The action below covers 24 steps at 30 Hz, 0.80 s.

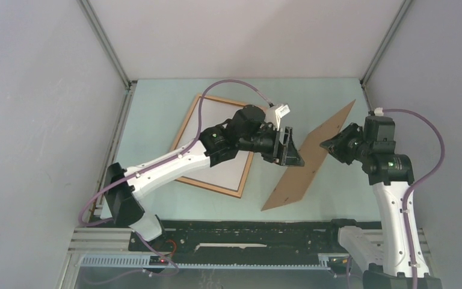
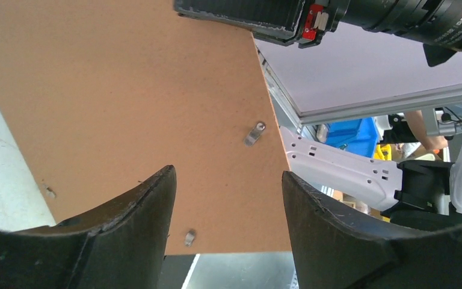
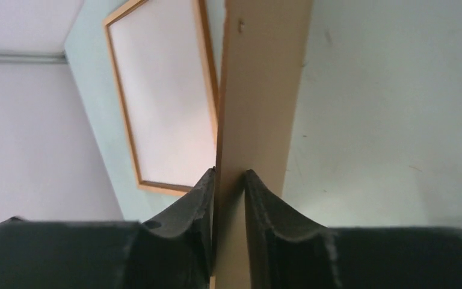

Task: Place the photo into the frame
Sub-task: Pick up the photo frame item at the center of the board.

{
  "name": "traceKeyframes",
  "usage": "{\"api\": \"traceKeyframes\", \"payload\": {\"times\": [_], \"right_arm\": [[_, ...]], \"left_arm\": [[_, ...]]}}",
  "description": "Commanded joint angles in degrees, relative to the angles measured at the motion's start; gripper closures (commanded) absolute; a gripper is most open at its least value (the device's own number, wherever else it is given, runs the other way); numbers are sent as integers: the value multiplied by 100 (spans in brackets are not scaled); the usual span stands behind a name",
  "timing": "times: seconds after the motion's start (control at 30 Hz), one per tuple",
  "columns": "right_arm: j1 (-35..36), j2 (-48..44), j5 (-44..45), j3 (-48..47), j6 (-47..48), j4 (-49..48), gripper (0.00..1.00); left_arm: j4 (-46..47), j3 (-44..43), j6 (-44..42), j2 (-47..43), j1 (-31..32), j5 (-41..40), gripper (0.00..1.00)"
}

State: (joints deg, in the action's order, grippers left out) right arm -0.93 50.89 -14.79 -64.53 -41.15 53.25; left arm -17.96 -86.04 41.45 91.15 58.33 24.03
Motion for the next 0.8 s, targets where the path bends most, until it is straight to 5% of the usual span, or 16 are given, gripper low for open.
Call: {"api": "traceKeyframes", "payload": {"times": [0.0,0.17,0.47,0.77], "right_arm": [[55,-301,1013,-183,307,421,75],[23,-287,1119,-145,537,565,100],[-776,-379,105,-481,1418,579,100],[-984,-605,-1287,-675,1776,-204,100]], "left_arm": [[-135,19,-362,-619,-141,-203,31],[-597,118,-782,-1040,-454,-448,31],[-1146,1349,-1141,-2385,-2461,-655,26],[-1329,2301,-1501,-2609,-5061,-1813,2]]}}
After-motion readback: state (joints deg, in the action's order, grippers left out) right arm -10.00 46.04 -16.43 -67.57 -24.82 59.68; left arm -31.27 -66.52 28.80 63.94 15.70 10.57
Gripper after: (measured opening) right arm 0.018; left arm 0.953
